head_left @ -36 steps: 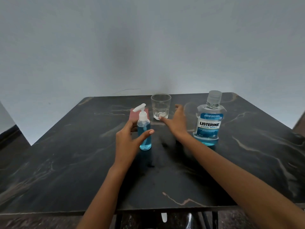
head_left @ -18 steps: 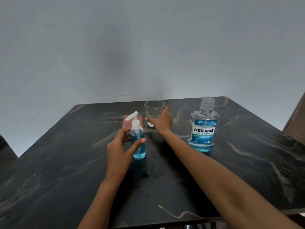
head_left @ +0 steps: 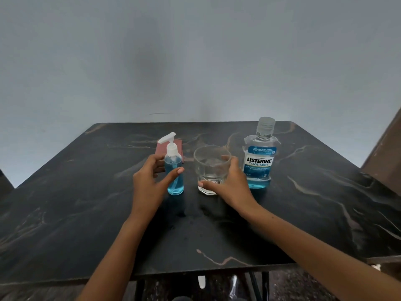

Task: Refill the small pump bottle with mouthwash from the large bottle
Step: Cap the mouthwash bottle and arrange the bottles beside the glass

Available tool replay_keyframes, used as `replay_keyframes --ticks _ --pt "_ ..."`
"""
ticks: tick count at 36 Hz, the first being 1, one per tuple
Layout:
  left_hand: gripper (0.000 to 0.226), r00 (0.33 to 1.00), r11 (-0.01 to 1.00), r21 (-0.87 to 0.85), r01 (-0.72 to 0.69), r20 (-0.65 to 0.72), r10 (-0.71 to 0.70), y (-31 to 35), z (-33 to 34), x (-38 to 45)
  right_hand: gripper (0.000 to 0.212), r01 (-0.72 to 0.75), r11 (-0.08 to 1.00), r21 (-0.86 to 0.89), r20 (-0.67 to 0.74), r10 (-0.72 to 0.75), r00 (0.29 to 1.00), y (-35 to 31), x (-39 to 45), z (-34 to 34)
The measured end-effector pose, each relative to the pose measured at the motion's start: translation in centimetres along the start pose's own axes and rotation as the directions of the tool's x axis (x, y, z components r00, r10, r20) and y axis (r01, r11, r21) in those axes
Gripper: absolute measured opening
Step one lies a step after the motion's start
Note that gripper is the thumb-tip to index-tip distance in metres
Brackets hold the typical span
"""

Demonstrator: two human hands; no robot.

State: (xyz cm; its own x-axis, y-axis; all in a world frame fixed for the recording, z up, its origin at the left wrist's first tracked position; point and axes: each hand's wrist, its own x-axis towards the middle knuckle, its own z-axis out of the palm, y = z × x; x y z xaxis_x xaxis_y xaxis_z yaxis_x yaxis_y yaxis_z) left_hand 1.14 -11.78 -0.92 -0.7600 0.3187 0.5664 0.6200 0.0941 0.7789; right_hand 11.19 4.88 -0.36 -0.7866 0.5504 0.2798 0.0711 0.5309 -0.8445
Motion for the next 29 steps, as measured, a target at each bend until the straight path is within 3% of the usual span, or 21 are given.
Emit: replay_keyframes --ticks 8,14,20,25,29 --pt "0.049 1.0 1.0 0.006 0.015 0.018 -0.015 0.1 -0.1 0.0 0.094 0.018 1.0 0.02 0.018 -0.018 1.0 -0.3 -1.9 -0.8" --pt "0.051 0.991 0.988 -0.085 0.13 0.053 -0.126 0.2 -0.4 0.4 0.104 0.022 0.999 -0.029 0.083 -0.019 0.996 -0.9 -2.3 -1.5" --pt "0.048 0.977 0.971 -0.143 0.193 0.119 -0.176 0.7 -1.2 0.2 0.103 0.043 0.994 -0.105 0.036 -0.04 0.999 -1.6 -5.1 -3.4" --pt "0.053 0.955 0.952 -0.186 0.243 0.221 -0.2 1.9 -2.0 -0.8 0.081 0.128 0.986 -0.104 -0.044 -0.133 0.99 -2.1 -7.7 -4.8" --pt "0.058 0.948 0.943 -0.223 0.245 0.261 -0.184 3.5 -1.3 -2.3 0.057 0.228 0.972 -0.056 -0.011 -0.229 0.973 -2.7 -8.4 -5.1"
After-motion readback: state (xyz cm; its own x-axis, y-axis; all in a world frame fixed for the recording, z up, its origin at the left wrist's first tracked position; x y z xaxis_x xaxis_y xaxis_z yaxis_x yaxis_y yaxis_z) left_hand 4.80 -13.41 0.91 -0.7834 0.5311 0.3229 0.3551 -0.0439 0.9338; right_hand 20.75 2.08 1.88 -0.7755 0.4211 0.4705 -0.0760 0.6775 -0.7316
